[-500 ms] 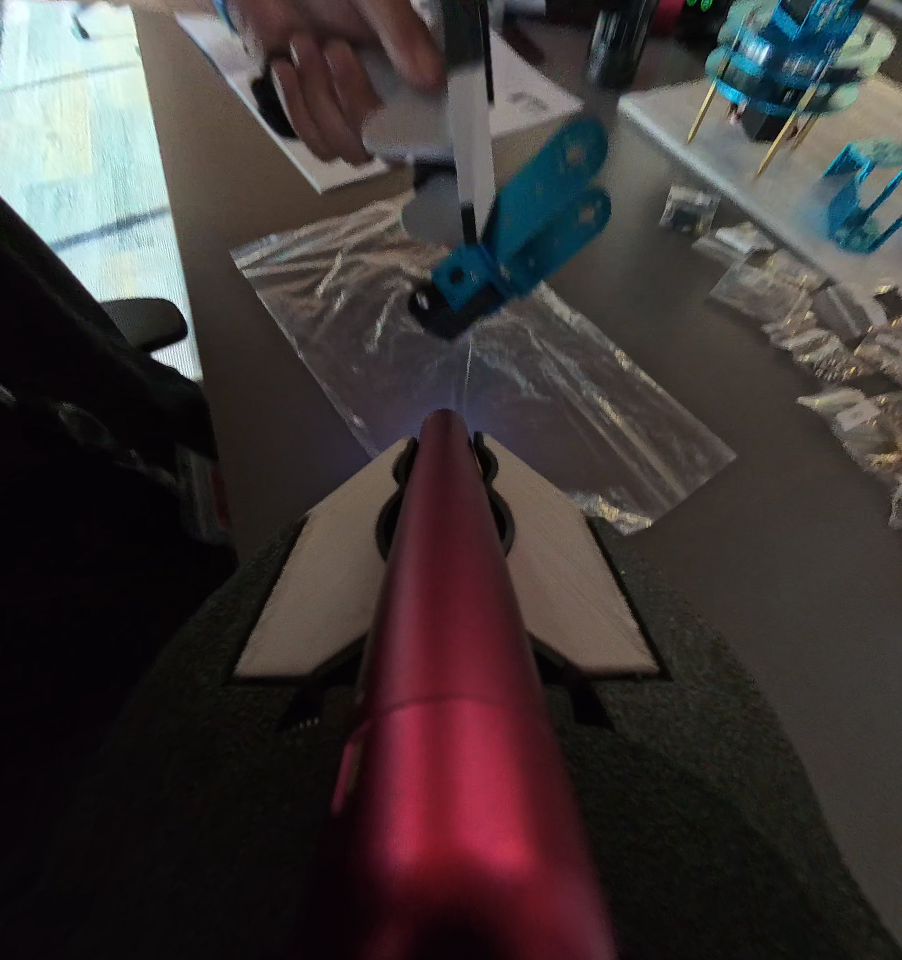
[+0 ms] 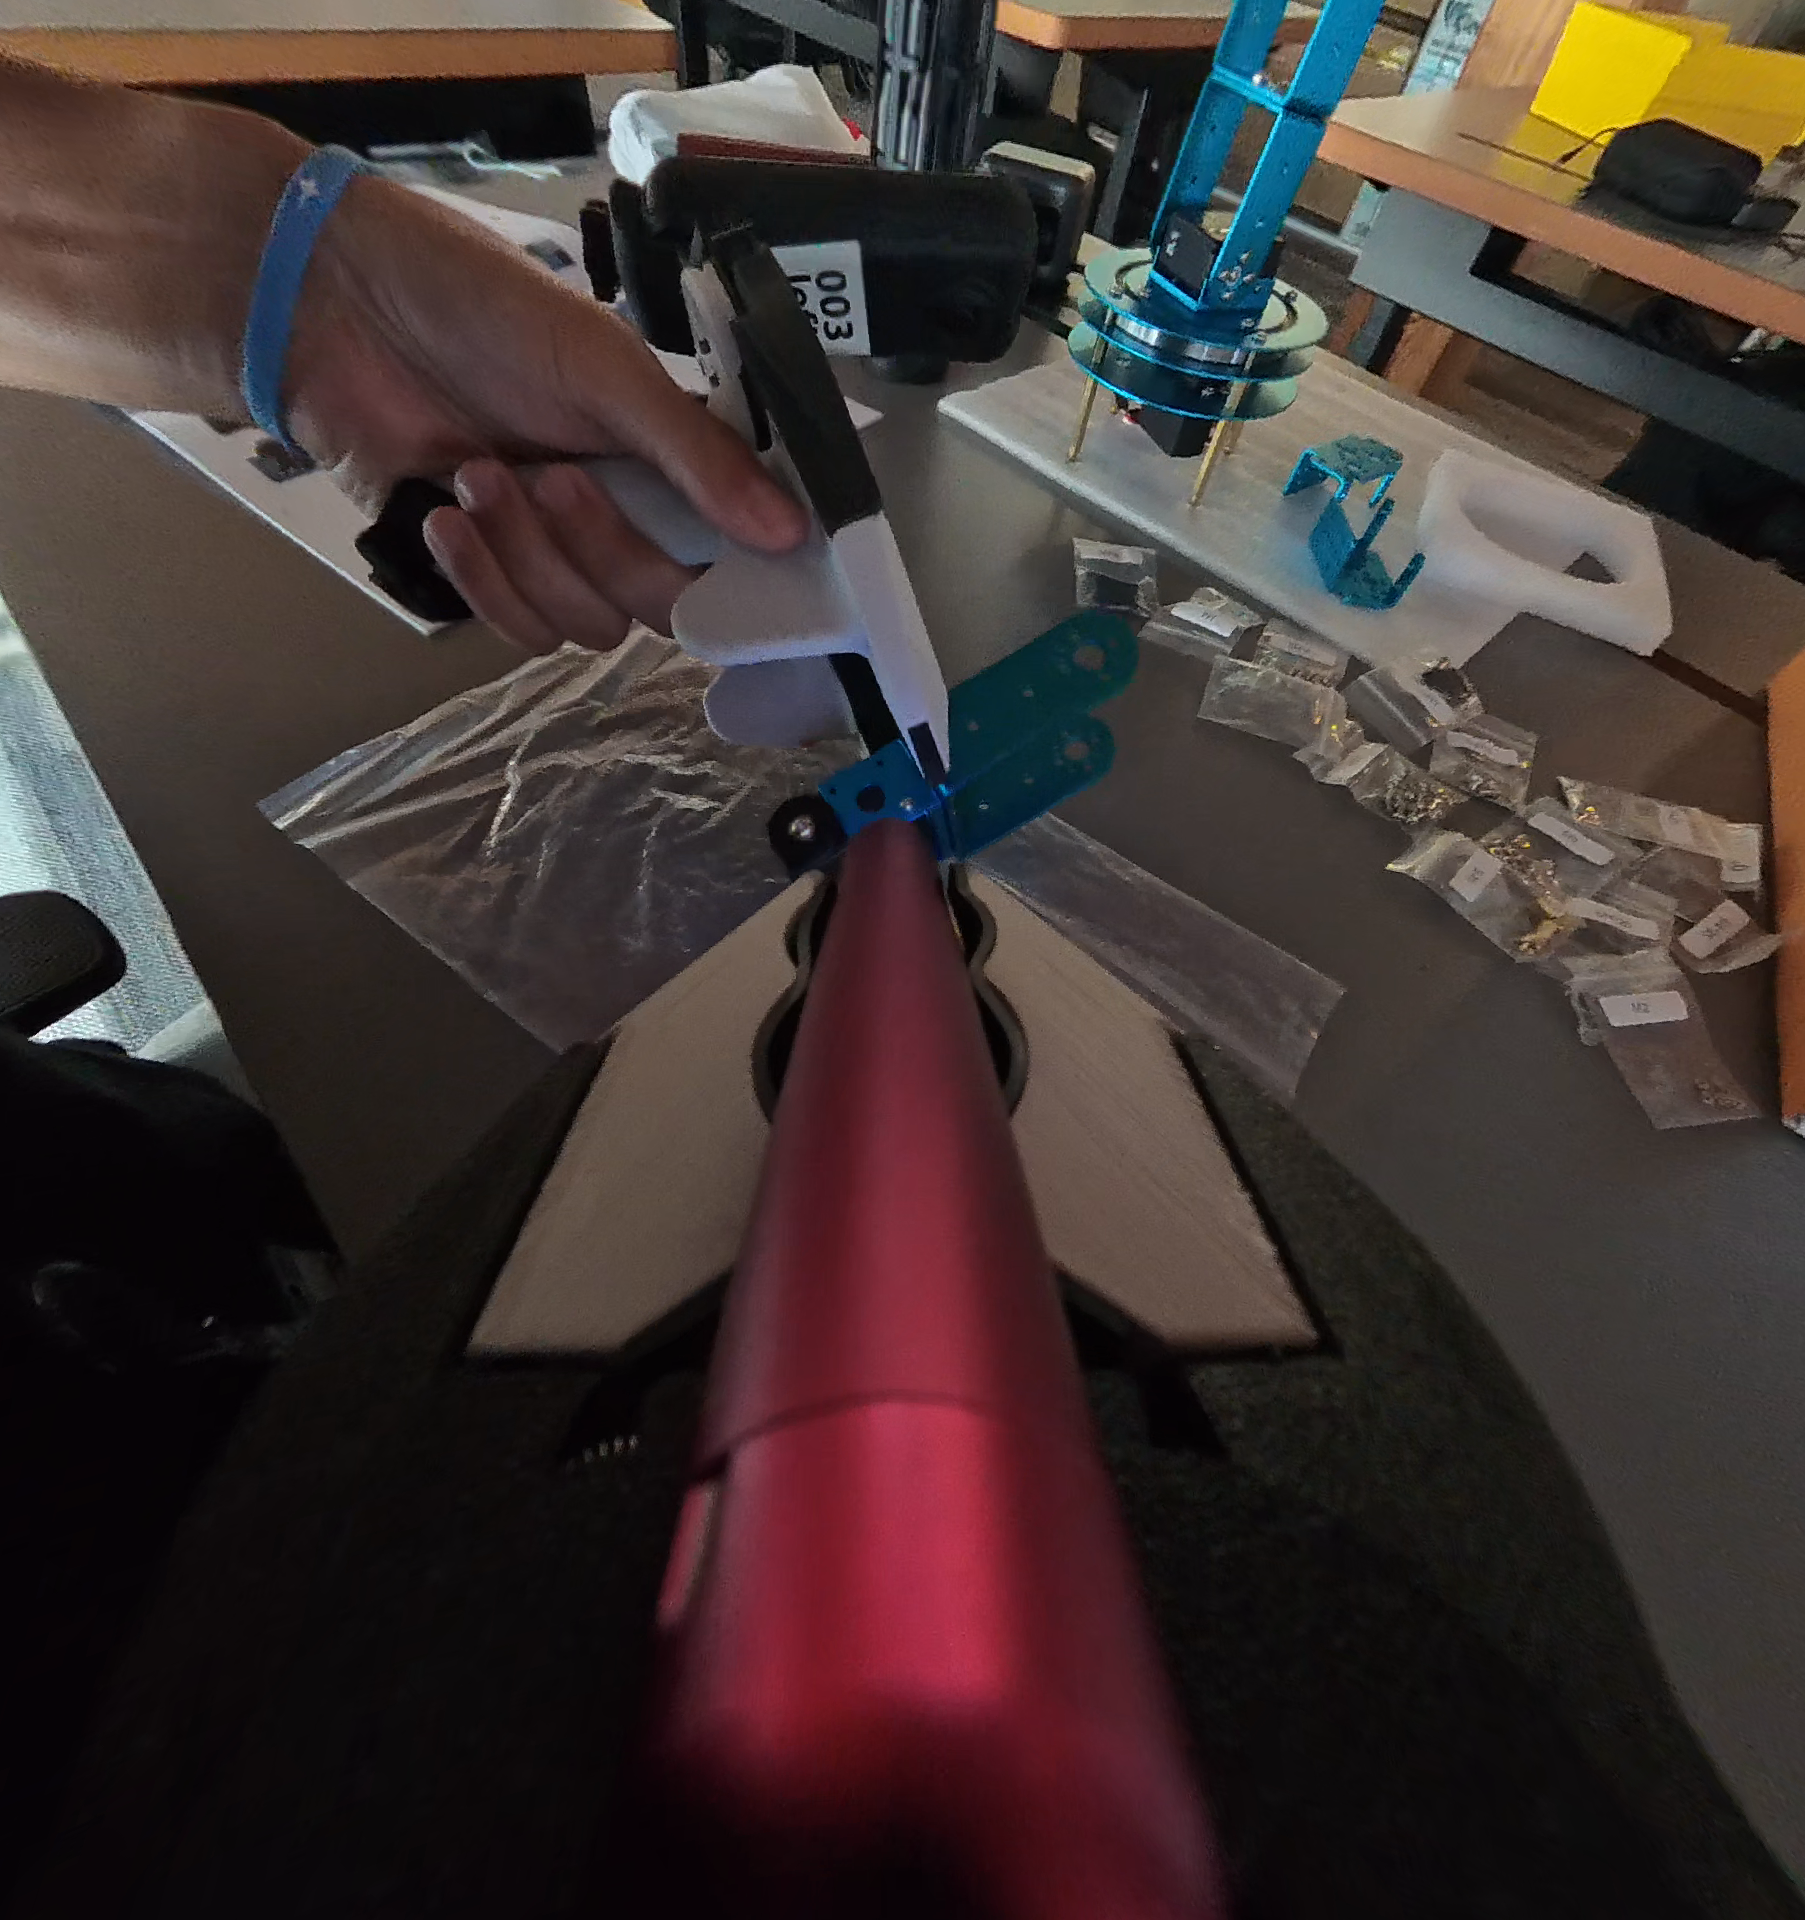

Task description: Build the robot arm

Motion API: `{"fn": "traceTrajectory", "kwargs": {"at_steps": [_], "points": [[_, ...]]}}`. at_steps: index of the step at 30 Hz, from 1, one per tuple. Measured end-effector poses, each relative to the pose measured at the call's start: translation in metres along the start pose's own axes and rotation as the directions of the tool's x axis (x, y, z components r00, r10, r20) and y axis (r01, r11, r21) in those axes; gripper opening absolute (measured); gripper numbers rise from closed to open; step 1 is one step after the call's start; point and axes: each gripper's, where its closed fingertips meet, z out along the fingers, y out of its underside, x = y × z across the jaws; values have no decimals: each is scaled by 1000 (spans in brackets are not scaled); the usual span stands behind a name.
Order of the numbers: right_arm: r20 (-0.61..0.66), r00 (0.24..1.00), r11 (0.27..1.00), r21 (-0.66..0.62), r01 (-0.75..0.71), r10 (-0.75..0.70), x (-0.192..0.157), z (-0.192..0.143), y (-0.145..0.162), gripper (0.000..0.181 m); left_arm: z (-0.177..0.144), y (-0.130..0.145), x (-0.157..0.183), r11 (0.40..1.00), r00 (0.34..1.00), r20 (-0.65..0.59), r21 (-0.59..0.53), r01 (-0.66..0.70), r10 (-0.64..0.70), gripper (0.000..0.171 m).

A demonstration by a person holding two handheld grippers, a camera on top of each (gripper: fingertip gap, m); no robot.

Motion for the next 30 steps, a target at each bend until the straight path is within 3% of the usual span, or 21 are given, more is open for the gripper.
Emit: {"fn": "traceTrajectory", "kwargs": {"at_steps": [6,10,14,17,20,22,26,30], "points": [[-29,998,997,-63,46,-48,12,3,-10,23,7,-3,-10,1000,1000,11,-21,16,-16,49],[150,983,986,-114,124,-106,26,-2,-13,22,6,-7,-12,999,1000,-19,-50,2,-3,48],[291,933,956,-137,259,-211,48,0,-29,22,-4,-13,-11,997,997,-16,2,-80,80,50],[413,870,930,-124,346,-269,54,8,-42,23,-12,-10,-6,976,977,18,43,-212,212,68],[512,787,879,-117,462,-345,58,20,-49,24,-14,-4,-10,901,892,201,79,-426,405,71],[602,702,834,-104,542,-382,51,27,-48,22,-17,-5,-18,806,752,401,55,-590,523,77],[740,553,761,-87,643,-382,44,44,-45,22,-7,0,-11,700,589,566,29,-714,577,65],[822,453,725,-74,685,-344,44,44,-52,24,2,-4,-8,661,525,642,38,-749,559,51]]}}
